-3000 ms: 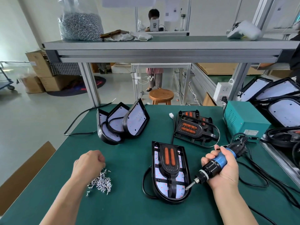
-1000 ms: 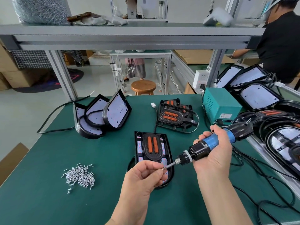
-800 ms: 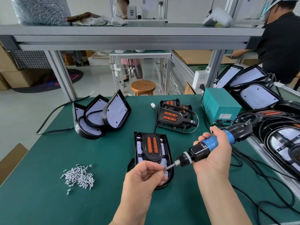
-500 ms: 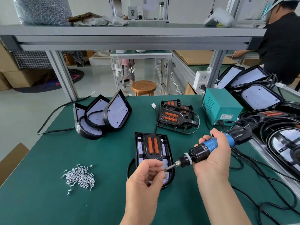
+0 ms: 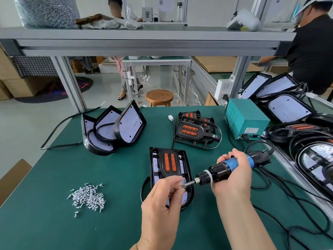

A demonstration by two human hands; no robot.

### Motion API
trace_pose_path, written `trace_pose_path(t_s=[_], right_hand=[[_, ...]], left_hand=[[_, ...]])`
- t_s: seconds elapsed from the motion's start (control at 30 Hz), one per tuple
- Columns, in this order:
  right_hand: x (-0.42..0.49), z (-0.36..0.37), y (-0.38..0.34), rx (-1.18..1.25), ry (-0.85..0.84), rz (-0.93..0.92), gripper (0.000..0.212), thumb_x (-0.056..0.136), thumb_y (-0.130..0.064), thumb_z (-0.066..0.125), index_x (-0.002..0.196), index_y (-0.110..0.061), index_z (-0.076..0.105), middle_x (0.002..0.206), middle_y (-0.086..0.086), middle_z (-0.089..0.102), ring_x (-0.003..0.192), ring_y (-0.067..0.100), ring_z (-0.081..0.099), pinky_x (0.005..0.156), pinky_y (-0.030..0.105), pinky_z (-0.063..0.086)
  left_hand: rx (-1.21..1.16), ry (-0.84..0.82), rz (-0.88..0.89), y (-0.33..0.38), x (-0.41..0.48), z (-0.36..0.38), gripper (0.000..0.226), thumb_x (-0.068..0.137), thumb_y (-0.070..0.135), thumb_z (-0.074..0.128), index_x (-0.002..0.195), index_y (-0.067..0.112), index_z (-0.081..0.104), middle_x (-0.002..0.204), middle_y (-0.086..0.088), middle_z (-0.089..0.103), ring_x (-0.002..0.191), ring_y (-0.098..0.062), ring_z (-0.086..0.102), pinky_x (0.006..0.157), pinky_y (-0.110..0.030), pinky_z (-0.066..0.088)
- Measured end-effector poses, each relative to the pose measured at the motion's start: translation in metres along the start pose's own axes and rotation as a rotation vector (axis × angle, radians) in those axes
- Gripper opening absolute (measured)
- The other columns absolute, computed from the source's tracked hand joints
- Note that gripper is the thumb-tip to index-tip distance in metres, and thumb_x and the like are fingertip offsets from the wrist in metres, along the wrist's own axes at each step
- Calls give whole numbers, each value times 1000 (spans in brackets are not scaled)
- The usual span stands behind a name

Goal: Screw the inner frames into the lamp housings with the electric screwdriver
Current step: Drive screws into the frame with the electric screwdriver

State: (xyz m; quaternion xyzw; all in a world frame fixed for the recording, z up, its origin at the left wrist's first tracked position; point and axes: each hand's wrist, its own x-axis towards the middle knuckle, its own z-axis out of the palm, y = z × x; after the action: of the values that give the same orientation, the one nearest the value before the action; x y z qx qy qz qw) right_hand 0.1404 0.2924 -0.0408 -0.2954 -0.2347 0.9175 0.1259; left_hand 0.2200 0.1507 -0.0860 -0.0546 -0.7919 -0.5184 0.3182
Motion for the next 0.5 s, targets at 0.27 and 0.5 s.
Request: trace_pose_path(t_s=[0.27, 0.5], right_hand=[[6, 1, -2, -31, -25, -17, 18, 88, -21, 71, 99, -19, 56, 60, -8, 61, 53, 8, 60, 50, 19, 47], [16, 7, -6, -90, -95, -245, 18, 89, -19, 71, 100, -22, 57, 66, -4, 60, 60, 11, 60, 59, 21, 50]], left_hand=[[-28, -111, -72, -9, 5, -5, 56, 75, 4, 80, 118, 34, 60, 103, 17, 67, 97, -9, 67, 85, -10, 47], [108, -163, -549, -45, 59, -26, 54, 86, 48, 69, 130, 21, 51, 103, 8, 59, 101, -9, 57, 87, -31, 44]])
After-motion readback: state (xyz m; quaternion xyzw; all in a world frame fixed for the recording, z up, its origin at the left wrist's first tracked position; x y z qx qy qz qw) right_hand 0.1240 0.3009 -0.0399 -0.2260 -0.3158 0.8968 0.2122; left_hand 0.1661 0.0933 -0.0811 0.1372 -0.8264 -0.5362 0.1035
